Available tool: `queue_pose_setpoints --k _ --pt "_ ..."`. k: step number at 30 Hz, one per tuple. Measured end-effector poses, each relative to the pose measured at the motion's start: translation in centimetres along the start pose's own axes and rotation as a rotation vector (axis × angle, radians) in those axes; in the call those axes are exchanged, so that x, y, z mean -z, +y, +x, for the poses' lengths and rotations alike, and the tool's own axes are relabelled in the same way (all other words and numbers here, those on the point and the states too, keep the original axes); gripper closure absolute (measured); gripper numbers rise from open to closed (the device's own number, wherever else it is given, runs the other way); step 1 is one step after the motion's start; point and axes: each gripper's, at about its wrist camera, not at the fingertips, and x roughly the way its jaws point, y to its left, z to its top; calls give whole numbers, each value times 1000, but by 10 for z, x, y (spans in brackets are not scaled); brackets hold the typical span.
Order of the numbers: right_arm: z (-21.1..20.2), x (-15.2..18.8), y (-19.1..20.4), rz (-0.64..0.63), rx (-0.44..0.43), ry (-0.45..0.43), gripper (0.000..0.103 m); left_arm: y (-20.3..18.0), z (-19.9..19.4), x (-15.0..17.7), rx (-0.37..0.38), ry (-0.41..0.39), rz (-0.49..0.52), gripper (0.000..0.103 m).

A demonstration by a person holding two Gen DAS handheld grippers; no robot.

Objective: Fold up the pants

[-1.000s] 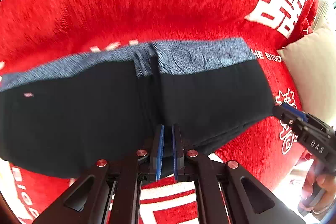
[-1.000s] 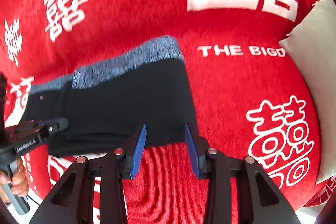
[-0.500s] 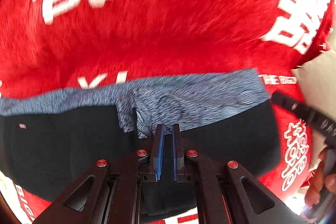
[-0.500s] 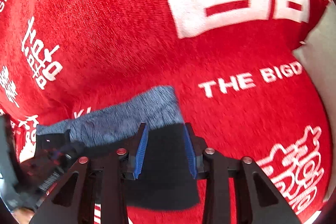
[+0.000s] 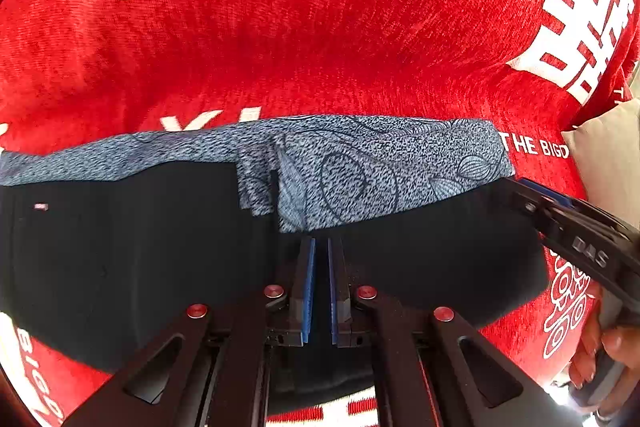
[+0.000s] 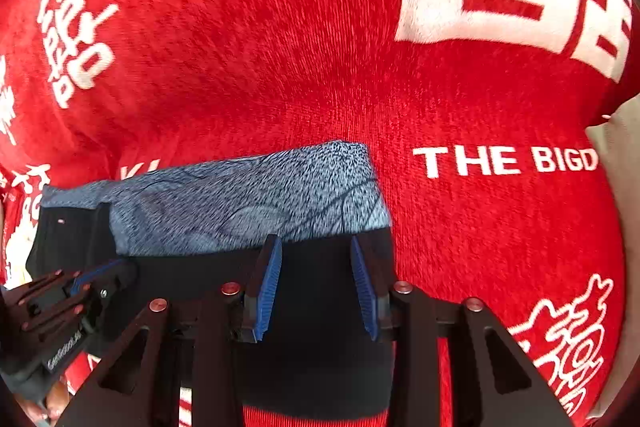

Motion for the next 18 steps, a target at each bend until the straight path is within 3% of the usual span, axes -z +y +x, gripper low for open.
queue_pose_setpoints --k 7,11,13,14,15,18 --pt "-30 30 33 -68 -30 -37 63 18 -18 11 -10 0 -28 96" --pt "-19 49 59 -129 -40 9 63 32 -20 19 -15 8 -40 96" --pt "-10 58 64 -136 -26 35 63 40 -19 24 -32 20 -57 70" --pt "-10 62 63 -137 -21 35 63 44 -21 25 -63 12 -72 39" --pt "-9 63 65 -139 -18 34 63 50 -24 27 -71 -10 -93 22" --pt "-11 63 66 -136 -20 34 63 62 -28 29 -53 -11 -125 22"
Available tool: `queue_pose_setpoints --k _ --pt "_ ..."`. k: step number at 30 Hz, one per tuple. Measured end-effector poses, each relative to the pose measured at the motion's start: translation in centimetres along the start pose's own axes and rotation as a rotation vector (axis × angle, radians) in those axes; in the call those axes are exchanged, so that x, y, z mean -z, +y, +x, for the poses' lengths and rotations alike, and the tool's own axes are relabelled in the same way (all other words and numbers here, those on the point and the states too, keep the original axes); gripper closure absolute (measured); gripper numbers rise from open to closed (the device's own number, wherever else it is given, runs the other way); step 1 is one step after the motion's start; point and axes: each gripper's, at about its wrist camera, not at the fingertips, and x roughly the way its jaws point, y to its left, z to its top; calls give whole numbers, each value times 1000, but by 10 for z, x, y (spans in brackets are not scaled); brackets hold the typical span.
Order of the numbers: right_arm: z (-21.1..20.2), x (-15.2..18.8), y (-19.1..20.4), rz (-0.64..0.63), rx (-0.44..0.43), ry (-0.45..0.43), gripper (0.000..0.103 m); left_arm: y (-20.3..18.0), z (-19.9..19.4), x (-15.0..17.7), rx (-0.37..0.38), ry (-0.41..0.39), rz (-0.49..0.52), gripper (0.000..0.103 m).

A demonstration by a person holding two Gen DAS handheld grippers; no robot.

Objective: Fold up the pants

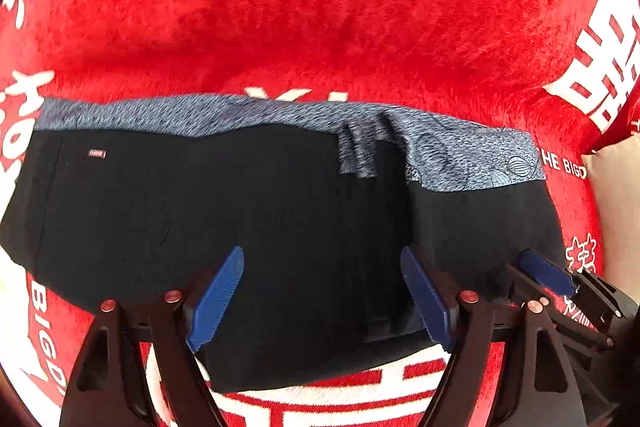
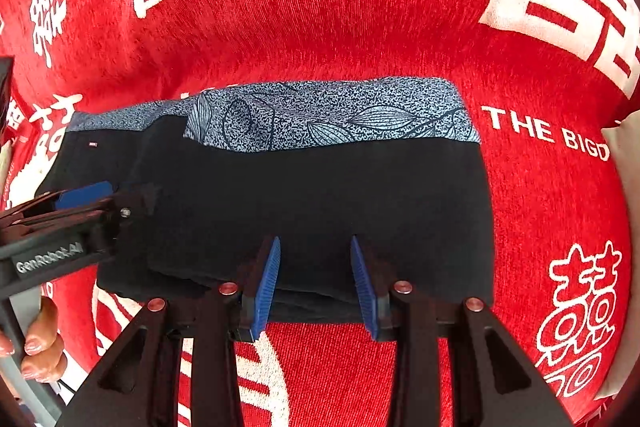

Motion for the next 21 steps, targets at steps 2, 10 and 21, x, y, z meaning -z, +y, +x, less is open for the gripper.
queue_pose_setpoints --k 2,10,21 --pt "-2 0 1 -2 2 7 63 5 1 2 -19 11 -1 22" --pt "-17 -11 16 -5 -12 -14 63 26 2 14 -77 37 -14 22" --pt "20 5 75 -82 -32 74 63 73 -6 34 -101 53 -79 22"
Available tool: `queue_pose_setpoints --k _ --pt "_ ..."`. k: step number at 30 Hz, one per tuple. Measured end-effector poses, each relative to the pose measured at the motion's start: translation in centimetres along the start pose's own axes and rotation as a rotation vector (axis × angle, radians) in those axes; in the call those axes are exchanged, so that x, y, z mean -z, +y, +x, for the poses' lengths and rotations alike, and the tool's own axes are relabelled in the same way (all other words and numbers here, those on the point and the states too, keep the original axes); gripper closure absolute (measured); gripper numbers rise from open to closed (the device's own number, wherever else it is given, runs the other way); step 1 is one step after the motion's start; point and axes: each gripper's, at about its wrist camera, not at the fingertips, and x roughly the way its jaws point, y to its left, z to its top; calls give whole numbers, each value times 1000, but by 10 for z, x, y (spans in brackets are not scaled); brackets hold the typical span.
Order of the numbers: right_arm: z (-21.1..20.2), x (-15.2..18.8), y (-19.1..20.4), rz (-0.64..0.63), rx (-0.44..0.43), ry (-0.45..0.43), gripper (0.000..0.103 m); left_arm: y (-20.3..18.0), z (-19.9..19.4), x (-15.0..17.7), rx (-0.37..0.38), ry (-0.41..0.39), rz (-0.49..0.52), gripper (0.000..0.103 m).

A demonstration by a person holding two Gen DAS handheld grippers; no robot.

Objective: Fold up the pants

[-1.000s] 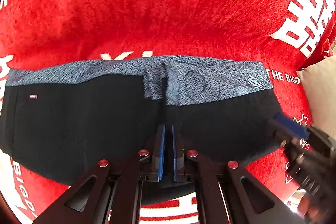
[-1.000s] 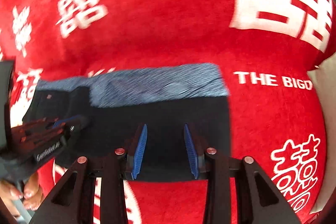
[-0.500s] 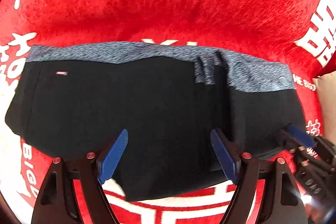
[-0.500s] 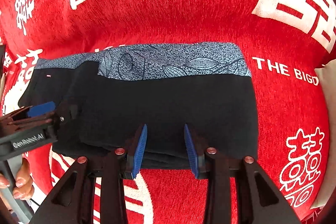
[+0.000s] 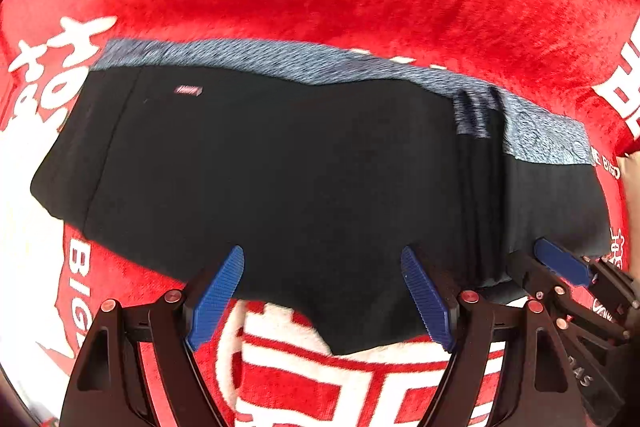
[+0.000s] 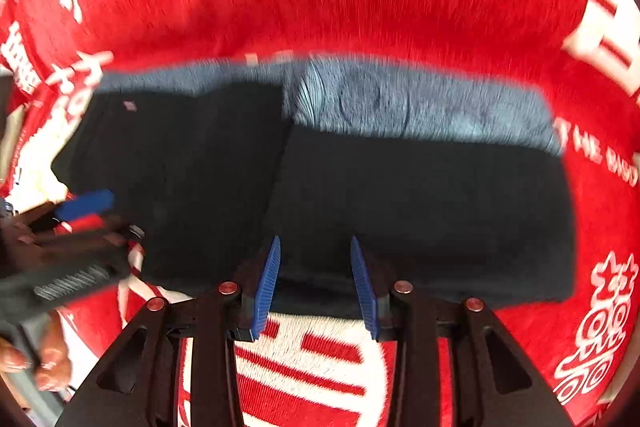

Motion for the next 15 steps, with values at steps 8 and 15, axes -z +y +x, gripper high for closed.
queue_pose_setpoints --k 8,15 --pt "0 1 6 -10 31 -1 63 31 -1 13 8 20 -74 22" --pt "-2 0 18 -62 87 11 63 54 -2 26 24 21 -128 22"
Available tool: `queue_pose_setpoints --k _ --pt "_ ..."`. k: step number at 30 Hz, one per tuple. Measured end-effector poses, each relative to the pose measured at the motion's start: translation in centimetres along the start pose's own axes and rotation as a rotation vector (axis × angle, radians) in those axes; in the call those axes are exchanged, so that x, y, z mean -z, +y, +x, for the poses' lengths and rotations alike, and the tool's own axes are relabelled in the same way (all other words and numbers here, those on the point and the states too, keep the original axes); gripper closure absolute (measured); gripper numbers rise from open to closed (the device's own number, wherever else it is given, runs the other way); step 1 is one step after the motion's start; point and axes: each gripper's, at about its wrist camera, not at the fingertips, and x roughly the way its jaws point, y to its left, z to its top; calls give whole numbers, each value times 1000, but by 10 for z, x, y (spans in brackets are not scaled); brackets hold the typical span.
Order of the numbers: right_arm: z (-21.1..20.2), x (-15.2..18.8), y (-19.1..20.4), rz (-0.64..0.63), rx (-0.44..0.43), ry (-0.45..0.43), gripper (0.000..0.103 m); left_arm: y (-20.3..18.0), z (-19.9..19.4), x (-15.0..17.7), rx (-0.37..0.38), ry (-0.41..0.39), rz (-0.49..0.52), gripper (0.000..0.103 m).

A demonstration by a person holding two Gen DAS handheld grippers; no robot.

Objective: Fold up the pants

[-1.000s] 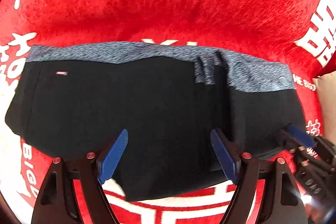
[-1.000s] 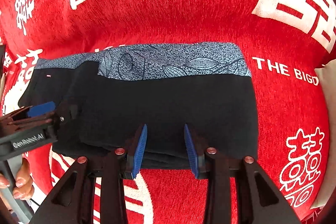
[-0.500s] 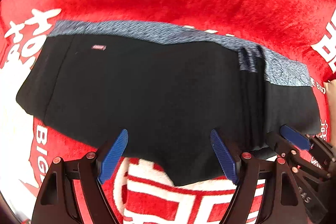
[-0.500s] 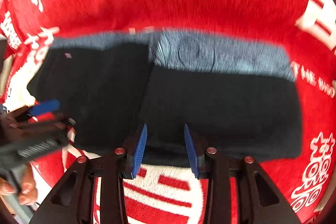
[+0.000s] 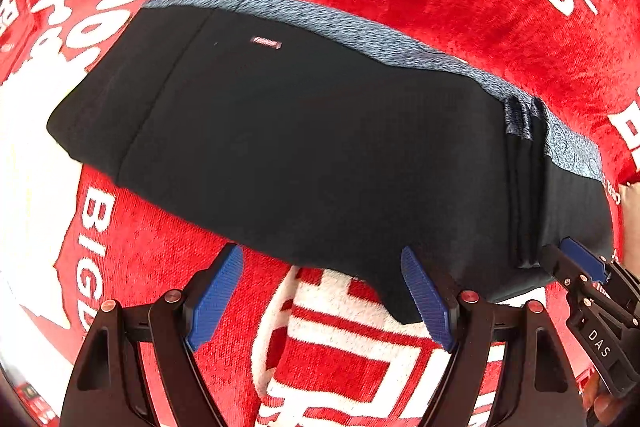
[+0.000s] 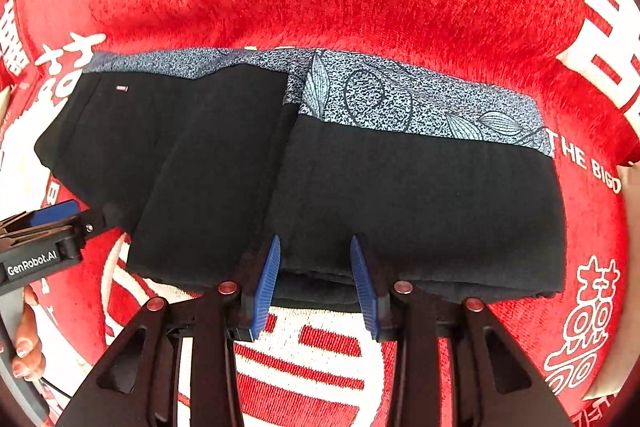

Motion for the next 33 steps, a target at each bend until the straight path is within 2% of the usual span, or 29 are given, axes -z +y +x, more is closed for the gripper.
queue_pose_setpoints --k 6,11,12,14,16,22,23,24,29,30,33 --pt "0 -5 6 -28 30 26 63 17 -2 6 30 -1 -57 22" --pt "-1 -5 12 -41 60 40 63 37 -3 9 95 0 -116 22" --pt "-1 -5 13 -46 63 46 61 43 -5 8 104 -7 -130 22" --pt "0 -2 20 -64 37 74 52 57 -9 7 118 -29 -169 22" --pt "2 5 32 -98 32 94 51 71 -12 6 141 -46 -202 22" --pt "-10 10 66 -154 45 2 51 108 -23 2 174 -101 -240 21" --pt "-10 7 70 -157 50 -9 48 114 -25 0 183 -108 -253 22" --pt "-8 3 73 -159 53 -12 44 122 -25 -1 199 -115 -277 22" --pt "15 -6 75 -135 26 36 42 155 -12 -8 275 -130 -417 22" --pt "15 -4 76 -147 29 27 39 160 -8 -8 293 -132 -440 22" --pt "16 1 85 -203 54 18 38 170 0 -10 375 -135 -481 22"
